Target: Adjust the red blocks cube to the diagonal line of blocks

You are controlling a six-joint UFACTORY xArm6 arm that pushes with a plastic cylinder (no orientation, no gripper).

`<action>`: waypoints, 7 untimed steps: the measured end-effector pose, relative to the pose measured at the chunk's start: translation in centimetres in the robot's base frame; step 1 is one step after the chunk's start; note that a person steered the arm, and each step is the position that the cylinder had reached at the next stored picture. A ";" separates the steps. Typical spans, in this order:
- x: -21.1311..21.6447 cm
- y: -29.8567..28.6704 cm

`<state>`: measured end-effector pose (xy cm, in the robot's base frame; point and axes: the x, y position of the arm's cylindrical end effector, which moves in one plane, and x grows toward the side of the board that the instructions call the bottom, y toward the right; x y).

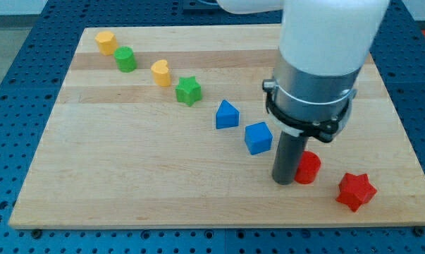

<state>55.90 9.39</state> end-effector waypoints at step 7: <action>3.9 5.9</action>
<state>59.84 15.26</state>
